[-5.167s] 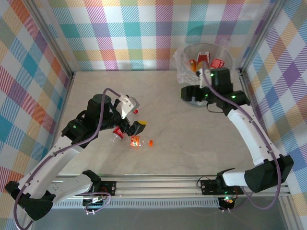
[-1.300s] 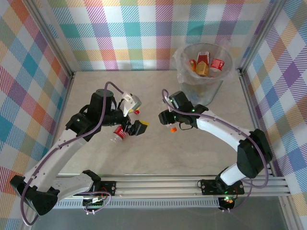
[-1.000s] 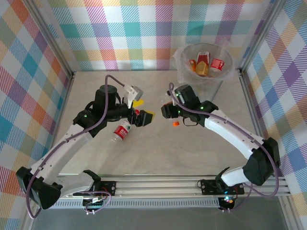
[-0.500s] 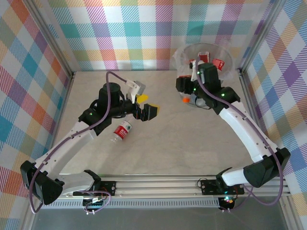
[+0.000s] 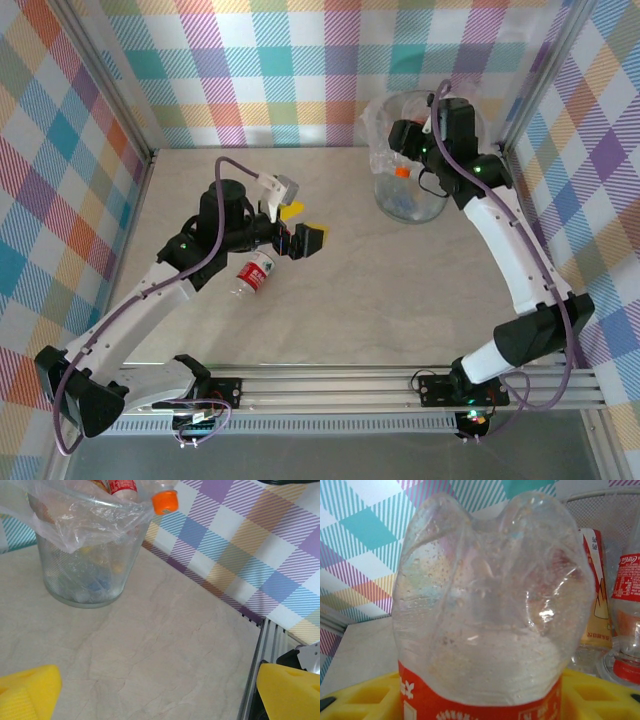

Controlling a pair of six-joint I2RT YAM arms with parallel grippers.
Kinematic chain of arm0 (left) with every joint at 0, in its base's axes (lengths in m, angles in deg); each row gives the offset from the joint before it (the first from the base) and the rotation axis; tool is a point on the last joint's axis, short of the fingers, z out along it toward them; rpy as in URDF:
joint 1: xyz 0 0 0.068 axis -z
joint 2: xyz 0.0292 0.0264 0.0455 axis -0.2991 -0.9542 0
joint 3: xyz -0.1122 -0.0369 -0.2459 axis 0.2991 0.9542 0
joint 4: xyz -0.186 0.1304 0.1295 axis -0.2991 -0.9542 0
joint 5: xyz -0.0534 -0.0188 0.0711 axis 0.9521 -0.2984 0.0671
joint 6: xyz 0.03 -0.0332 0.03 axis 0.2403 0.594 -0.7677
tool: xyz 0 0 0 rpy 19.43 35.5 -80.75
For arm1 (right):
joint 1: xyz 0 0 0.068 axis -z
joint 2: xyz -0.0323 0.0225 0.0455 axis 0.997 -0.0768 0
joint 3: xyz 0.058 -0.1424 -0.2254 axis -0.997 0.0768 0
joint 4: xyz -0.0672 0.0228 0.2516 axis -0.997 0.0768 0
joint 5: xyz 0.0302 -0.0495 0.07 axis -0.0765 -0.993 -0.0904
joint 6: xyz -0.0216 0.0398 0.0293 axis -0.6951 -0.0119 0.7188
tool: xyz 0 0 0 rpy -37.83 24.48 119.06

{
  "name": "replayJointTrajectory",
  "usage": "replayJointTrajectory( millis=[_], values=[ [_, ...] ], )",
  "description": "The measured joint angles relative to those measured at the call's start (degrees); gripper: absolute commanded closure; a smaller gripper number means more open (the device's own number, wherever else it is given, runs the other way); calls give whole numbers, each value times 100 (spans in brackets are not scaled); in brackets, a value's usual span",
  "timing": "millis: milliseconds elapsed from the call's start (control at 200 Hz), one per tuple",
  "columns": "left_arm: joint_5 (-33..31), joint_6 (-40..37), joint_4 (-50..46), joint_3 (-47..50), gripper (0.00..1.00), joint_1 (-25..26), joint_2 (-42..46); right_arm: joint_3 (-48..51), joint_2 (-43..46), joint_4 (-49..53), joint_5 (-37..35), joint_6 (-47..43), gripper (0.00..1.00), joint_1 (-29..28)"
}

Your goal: Put the plastic bottles in the bin

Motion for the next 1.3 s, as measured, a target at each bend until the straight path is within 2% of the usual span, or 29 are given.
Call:
replayJointTrajectory(
  millis=[275, 665, 1055, 1305],
  values=[
    [-179, -201, -164, 2, 0, 111, 13, -619, -577, 28, 0, 345, 44, 365],
    [-284, -326, -369, 2, 0, 138, 15, -1351, -1475, 42, 26, 601, 44, 566],
    [-420, -435, -525, 2, 0, 149, -9, -2730, -2542, 284, 66, 188, 43, 669],
    [-549, -476, -601, 2, 0, 149, -9, -3171, -2907, 439, 63, -28, 41, 726]
  ],
)
